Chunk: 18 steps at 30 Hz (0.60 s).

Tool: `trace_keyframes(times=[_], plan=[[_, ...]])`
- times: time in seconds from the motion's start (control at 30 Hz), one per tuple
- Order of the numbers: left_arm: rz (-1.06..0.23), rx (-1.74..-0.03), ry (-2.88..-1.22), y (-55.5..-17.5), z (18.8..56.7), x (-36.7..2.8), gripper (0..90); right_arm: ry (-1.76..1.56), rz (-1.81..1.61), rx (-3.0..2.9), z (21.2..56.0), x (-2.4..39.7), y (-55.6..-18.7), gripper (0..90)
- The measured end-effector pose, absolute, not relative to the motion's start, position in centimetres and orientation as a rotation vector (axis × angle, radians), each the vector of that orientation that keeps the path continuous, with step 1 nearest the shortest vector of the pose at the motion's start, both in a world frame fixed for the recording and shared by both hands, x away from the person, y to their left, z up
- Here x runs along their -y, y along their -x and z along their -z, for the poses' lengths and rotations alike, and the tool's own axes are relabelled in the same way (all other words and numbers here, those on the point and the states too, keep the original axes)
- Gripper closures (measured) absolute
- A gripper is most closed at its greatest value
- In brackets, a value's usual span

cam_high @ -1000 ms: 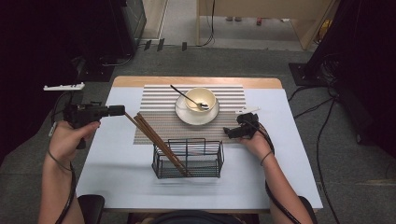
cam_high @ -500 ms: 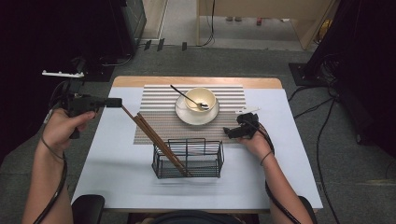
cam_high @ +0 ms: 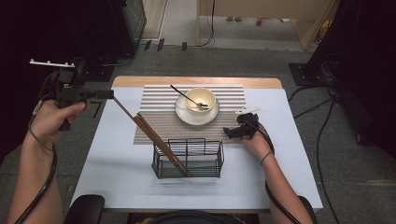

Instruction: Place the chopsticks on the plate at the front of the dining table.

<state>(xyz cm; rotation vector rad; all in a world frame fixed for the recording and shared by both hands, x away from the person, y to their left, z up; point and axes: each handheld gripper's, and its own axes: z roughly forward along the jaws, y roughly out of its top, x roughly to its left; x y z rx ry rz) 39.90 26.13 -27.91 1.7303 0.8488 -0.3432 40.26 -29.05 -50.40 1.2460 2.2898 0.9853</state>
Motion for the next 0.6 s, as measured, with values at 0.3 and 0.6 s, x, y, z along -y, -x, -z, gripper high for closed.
trace_keyframes(times=[0.3, 0.6], plan=[[0.331, -0.862, -1.703, -40.2, 26.5, -27.6, 85.8, -1.247, -0.984, -2.291, 50.4, 29.1, -40.3, 0.9], [0.329, -0.887, -1.650, -41.1, 25.2, -29.7, 85.9, -1.247, -0.985, -2.289, 50.4, 29.1, -40.3, 0.8]])
